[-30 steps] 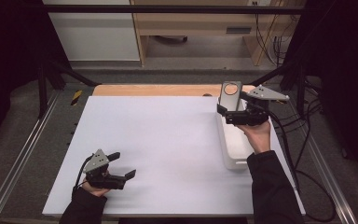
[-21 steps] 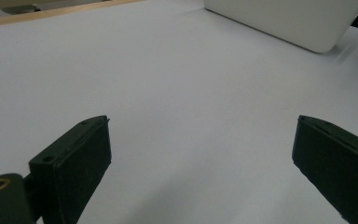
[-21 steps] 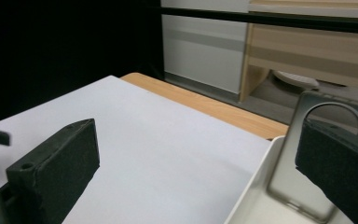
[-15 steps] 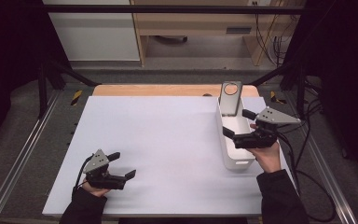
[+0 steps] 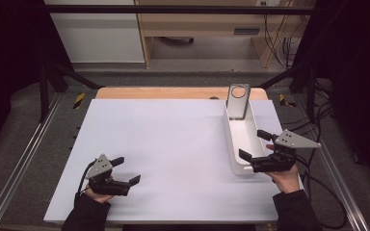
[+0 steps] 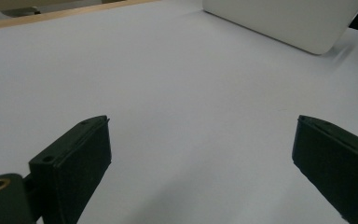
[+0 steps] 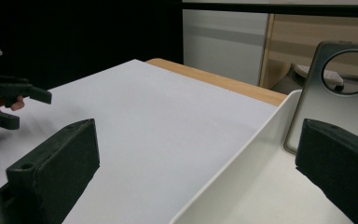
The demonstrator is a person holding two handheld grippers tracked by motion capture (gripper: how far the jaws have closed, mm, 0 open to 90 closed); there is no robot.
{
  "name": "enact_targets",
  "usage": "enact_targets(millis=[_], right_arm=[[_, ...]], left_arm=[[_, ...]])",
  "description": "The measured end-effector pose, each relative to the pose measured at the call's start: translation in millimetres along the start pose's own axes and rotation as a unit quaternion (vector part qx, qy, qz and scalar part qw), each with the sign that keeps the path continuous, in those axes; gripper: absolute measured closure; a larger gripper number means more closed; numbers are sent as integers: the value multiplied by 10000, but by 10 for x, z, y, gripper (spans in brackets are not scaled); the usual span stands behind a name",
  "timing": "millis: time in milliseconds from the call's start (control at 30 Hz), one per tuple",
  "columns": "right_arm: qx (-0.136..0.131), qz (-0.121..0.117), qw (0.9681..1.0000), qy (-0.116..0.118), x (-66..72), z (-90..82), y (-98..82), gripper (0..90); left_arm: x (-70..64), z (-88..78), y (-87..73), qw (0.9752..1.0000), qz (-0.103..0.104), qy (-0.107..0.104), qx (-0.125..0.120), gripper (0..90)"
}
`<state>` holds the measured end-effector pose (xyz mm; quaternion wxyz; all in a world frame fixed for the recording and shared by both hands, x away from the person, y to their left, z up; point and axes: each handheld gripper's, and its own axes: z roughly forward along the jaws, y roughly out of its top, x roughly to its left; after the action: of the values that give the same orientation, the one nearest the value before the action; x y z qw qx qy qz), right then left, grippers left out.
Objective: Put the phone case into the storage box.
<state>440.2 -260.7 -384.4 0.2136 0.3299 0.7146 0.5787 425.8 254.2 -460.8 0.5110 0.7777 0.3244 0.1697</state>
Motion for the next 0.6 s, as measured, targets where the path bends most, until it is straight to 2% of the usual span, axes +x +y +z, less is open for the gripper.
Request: enact_targets(millis=[33, 67, 100, 133, 167, 233, 333, 433, 533, 600], right_arm=[[-41, 0, 10000, 5, 1, -24, -25, 1], [-151, -45, 9998, -93, 9, -50, -47, 1], [-108, -51, 9999, -98, 15, -72, -51, 1], [-55, -6, 10000, 68, 14, -98, -52, 1], [-123, -22, 9998, 167, 14, -131, -67, 1], [-217, -13, 9997, 114, 7, -188, -96, 1], [-280, 129, 9995, 109, -19, -251, -165, 1], [-260, 208, 9993, 162, -43, -280, -283, 1], [-174, 177, 9995, 177, -70, -275, -366, 1], [-233, 191, 9994, 166, -84, -280, -401, 1]], left_arm=[[-12, -4, 7, 10000, 42, -11, -44, 39], [-18, -7, 12, 9999, 63, -17, -96, 39], [-16, -7, 14, 9999, 42, -67, -123, 39], [-17, -7, 12, 9999, 46, -100, -113, 39], [-23, -5, 8, 9999, 79, -113, -90, 39], [-30, 5, 7, 9999, 94, -115, -71, 39], [-25, 0, 7, 9999, 83, -106, -76, 39], [-14, -12, 10, 9999, 54, -84, -112, 39], [-14, -11, 10, 9999, 56, -65, -100, 39], [-14, -15, 10, 9999, 56, -70, -109, 39]])
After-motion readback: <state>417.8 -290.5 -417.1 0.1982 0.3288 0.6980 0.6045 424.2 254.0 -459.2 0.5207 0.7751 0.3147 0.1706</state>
